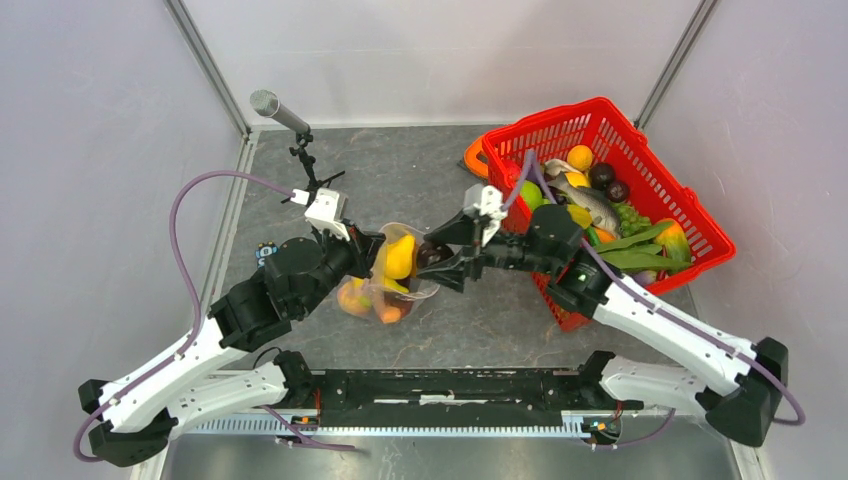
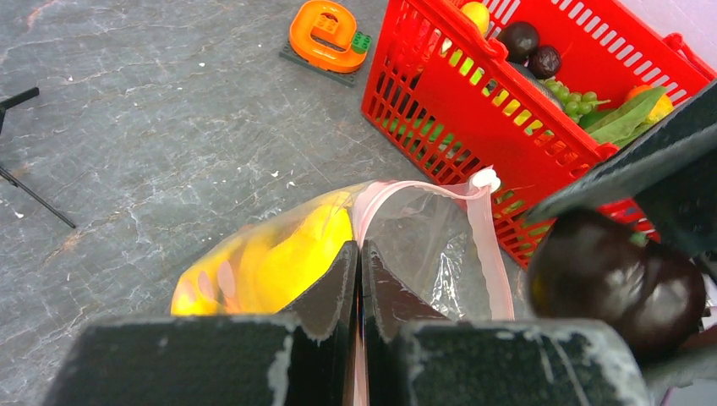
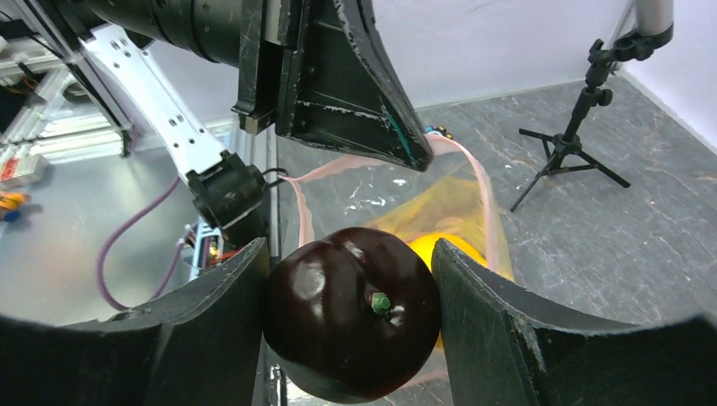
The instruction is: Place the food in the zip-top bag and seal the zipper
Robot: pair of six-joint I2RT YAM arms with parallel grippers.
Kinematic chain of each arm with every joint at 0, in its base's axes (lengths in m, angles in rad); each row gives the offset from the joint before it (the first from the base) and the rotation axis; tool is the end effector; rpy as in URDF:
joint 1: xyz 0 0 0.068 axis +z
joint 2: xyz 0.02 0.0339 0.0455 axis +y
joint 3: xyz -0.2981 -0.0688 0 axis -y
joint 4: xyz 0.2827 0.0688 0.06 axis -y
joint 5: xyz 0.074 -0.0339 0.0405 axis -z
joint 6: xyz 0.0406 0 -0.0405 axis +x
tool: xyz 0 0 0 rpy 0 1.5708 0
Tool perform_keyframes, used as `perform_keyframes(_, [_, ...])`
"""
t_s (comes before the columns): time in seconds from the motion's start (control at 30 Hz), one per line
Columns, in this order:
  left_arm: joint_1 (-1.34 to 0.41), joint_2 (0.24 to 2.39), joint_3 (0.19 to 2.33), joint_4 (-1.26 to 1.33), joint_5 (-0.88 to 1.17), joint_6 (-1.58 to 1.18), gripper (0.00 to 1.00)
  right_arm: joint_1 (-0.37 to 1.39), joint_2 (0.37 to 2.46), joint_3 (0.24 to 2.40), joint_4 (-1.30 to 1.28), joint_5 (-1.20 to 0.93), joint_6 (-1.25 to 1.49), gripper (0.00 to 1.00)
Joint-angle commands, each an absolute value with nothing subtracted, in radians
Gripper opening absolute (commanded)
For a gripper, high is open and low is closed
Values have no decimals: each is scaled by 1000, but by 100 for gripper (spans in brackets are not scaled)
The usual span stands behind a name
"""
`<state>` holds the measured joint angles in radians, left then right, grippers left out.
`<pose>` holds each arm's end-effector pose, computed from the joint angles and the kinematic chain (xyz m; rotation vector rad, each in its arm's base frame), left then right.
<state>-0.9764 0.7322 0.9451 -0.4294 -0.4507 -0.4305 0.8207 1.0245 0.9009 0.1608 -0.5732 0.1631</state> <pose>0.1098 -0.1309 0.4074 0.1636 1.7994 -0.6134 0.1619 0.2060 0.3969 -0.9788 1.3548 1.1986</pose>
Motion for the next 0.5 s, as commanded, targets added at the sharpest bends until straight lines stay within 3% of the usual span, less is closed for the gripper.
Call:
perform_keyframes(0.0, [-973, 728, 962, -376, -445, -466, 9, 949, 1105, 1002, 68, -319, 22, 49])
perform_keyframes(0.13, [-972, 719, 965, -382, -448, -466, 9, 1045, 1187, 1047, 40, -112, -33, 49])
perform_keyframes(0.27, [-972, 704, 969, -385, -446, -468, 9, 1093, 1257, 1092, 17, 5, -54, 58])
perform_keyframes(0.4, [-972, 686, 994, -414, -479, -464, 9, 1112, 1288, 1108, 81, -82, -44, 72])
perform_keyframes(0.47, [-972, 687, 1021, -459, -527, -464, 9, 1112, 1299, 1122, 109, -199, -33, 84])
